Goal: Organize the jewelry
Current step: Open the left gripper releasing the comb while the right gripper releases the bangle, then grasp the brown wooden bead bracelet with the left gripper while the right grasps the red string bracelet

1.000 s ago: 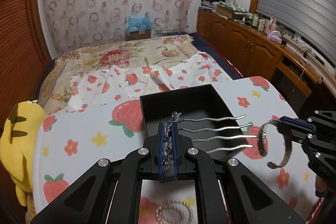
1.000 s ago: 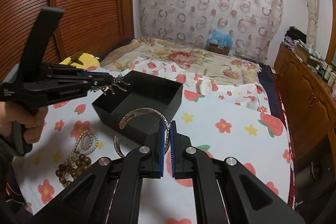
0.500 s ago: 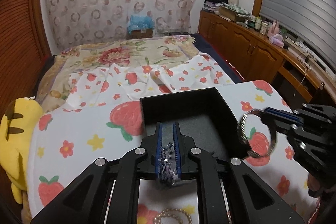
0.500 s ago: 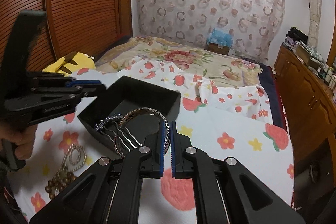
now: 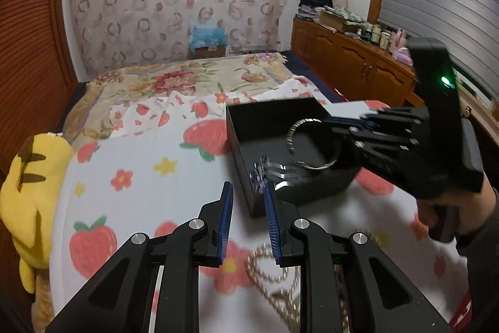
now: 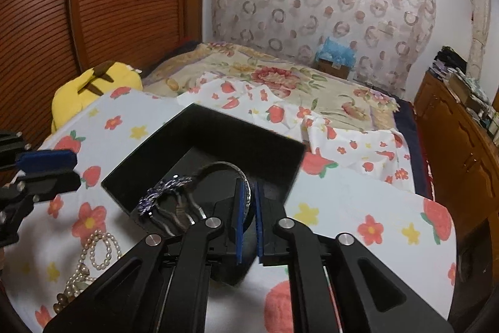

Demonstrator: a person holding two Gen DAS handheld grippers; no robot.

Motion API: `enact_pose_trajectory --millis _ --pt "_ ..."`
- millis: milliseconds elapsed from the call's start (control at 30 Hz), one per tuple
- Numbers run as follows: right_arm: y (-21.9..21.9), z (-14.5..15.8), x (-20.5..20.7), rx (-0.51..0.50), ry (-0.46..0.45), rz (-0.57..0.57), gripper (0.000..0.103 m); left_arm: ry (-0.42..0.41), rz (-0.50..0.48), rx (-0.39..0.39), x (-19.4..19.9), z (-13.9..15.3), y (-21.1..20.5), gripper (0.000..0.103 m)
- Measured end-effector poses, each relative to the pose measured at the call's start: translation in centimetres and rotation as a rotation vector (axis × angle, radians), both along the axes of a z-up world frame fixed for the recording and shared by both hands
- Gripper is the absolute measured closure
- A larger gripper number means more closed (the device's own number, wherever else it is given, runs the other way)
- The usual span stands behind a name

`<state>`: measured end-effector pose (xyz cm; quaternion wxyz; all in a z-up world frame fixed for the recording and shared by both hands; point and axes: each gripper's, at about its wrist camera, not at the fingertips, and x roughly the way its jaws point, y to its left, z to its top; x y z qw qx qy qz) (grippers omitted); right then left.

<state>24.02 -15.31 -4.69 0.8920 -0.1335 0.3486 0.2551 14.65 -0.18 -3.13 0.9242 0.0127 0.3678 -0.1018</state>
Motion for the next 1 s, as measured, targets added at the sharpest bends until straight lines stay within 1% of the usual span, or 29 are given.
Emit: enact_pose_trajectory --millis 133,233,433,500,600,700,833,1000 --pt "-0.1 0.3 -0.7 0.018 -0.007 0.01 0.093 0.003 -0.014 -0.014 -1.3 -0.6 -0.1 0.077" --pt "-0.9 0.8 -2.0 0.042 -0.019 0.016 0.093 0.003 -0.026 -0.004 -2.1 -1.1 -0.5 0.076" --pt "-3.0 1.2 -5.6 0.08 -0.009 0.029 0.093 0.007 -0.04 -0.028 -4.0 -1.8 -0.7 0.072" --pt "-3.8 0.9 -7.2 0.08 0.001 0.039 0.093 0.014 -0.038 -0.034 -4.5 -2.1 -0.6 0.072" --pt "-4.5 0.4 -9.0 0.107 0.023 0.056 0.093 0.024 -0.035 -0.042 -5.4 -2.7 -0.5 0.072" --pt "-4.9 -0.2 -10.3 0.122 0.044 0.072 0.087 0.045 -0.035 -0.054 -5.9 -3.5 -0.3 0.071" --pt "-4.5 -1.3 -11.9 0.117 0.071 0.107 0.086 0.059 -0.04 -0.057 -6.2 -4.0 -0.6 0.071" --pt "-3.5 -1.9 -13.0 0.112 0.093 0.146 0.085 0.051 -0.048 -0.068 -6.6 -3.9 -1.0 0.071"
